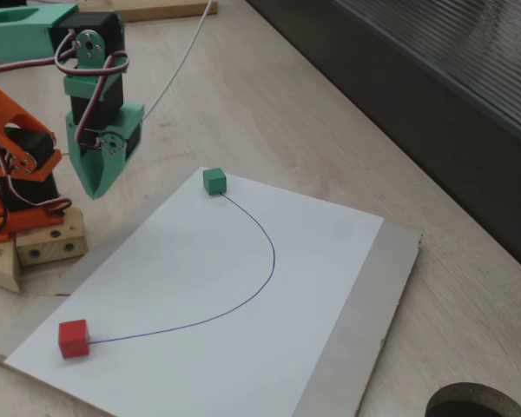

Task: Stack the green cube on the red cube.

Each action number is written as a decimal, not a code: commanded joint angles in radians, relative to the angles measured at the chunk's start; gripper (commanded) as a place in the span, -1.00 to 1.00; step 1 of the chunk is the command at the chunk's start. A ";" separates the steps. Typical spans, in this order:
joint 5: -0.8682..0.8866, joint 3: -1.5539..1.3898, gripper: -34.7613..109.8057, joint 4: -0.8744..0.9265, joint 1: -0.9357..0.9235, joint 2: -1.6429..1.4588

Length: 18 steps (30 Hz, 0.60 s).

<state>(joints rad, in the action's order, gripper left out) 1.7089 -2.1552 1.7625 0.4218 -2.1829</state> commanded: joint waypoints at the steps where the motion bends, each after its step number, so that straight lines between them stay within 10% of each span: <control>1: 0.014 0.012 -0.47 -0.074 0.051 -0.006; 18: 0.015 0.014 -0.47 -0.155 0.420 0.083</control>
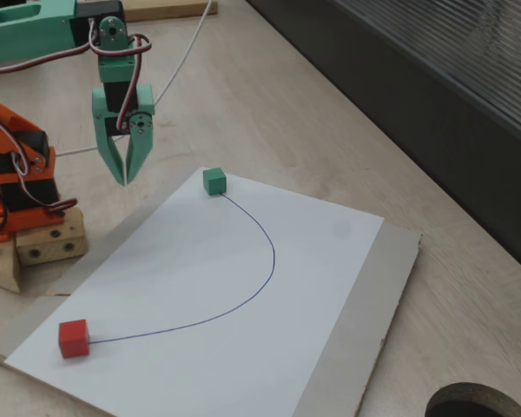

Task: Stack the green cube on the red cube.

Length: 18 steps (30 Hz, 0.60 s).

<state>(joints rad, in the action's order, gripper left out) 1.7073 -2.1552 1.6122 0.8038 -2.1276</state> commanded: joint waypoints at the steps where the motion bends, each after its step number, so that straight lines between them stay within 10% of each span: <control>1: 0.017 0.014 -0.47 -0.005 0.051 0.043; 18: 0.017 0.388 -0.47 -0.005 0.132 0.325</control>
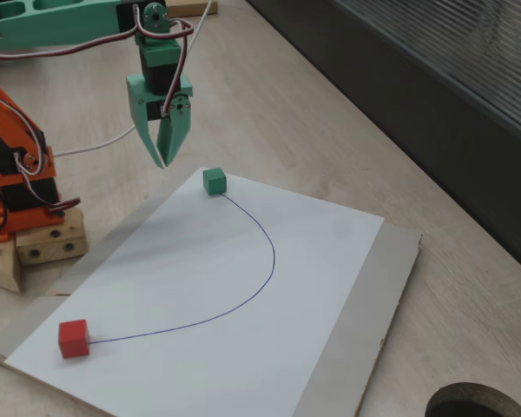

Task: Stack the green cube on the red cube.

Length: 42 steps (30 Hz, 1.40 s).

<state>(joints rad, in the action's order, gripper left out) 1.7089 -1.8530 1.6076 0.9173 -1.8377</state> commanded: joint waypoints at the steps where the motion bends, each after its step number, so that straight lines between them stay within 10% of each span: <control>1: 0.015 0.112 -0.47 0.000 0.018 0.060; 42: 0.015 0.495 -0.47 0.000 0.008 0.472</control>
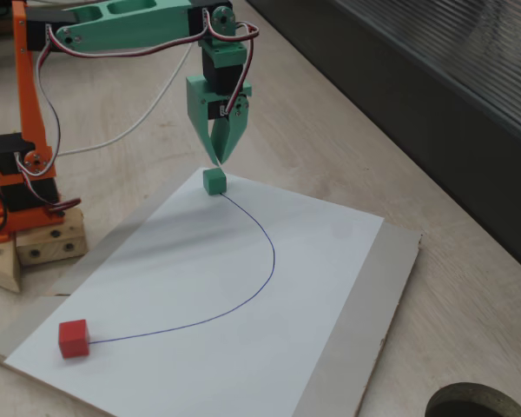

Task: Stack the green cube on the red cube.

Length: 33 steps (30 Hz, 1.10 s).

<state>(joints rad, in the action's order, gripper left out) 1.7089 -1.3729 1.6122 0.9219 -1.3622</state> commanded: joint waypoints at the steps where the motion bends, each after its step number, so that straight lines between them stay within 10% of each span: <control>1: 0.015 0.009 -0.47 -0.005 0.003 -0.003; 33: 0.017 0.015 -0.45 0.009 0.002 -0.017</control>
<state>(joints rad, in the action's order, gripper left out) 1.7089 -1.3683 1.6122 0.9097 -1.3560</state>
